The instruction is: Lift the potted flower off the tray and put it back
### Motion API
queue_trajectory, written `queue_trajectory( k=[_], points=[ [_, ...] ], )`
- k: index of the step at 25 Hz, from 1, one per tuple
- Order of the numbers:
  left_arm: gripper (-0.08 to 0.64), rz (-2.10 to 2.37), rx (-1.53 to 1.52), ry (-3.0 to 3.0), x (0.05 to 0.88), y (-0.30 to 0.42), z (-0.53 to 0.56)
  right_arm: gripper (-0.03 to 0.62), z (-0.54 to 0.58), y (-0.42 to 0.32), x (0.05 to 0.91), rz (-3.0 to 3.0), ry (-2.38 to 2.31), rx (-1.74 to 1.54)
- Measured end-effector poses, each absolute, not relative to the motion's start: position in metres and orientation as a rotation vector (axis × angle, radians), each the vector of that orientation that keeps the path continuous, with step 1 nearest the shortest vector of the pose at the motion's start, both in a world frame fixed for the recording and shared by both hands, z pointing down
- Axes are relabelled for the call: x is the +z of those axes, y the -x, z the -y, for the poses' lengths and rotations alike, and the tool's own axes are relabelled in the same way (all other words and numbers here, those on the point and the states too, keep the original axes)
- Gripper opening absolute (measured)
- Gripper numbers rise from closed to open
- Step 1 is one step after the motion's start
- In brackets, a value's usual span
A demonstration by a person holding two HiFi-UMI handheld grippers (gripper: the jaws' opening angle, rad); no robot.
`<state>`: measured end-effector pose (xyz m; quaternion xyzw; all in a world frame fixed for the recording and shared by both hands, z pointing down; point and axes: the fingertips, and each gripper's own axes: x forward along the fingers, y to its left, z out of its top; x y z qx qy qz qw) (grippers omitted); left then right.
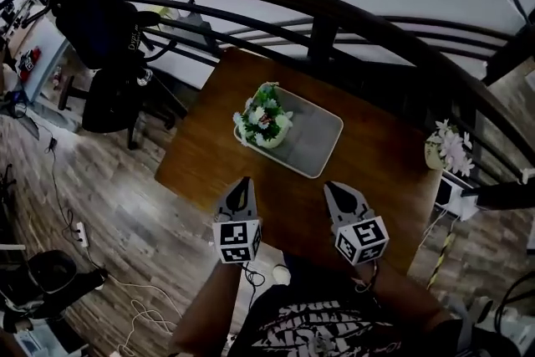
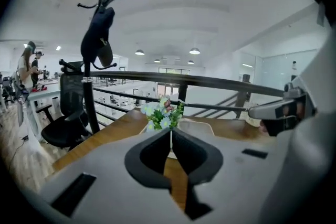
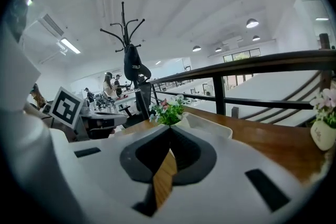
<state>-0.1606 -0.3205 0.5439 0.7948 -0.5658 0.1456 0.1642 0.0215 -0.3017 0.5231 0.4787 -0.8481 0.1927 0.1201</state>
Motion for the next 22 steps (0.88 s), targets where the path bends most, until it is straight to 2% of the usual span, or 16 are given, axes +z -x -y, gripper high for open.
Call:
queue_trajectory(
  k=[1, 3, 4, 13, 17, 22],
  points=[
    [0.01, 1.57, 0.438, -2.279, 0.555, 0.15, 0.33, -0.002, 0.305, -0.026, 0.529, 2.471, -1.398, 0.573],
    [0.136, 1.481, 0.486, -2.296, 0.577, 0.13, 0.35, -0.002, 0.316, -0.032, 0.537, 2.466, -1.399, 0.585],
    [0.17, 1.449, 0.51, -2.301, 0.588, 0.126, 0.36, -0.002, 0.323, -0.03, 0.539, 2.468, -1.399, 0.584],
    [0.425, 1.42, 0.612, -2.312, 0.654, 0.12, 0.441, -0.002, 0.359, -0.022, 0.545, 2.492, -1.398, 0.592],
    [0.466, 1.393, 0.631, -2.338, 0.666, 0.118, 0.458, -0.002, 0.354, -0.023, 0.553, 2.486, -1.394, 0.626],
    [0.486, 1.37, 0.671, -2.355, 0.684, 0.11, 0.486, -0.002, 0.373, -0.027, 0.568, 2.472, -1.38, 0.658]
  ],
)
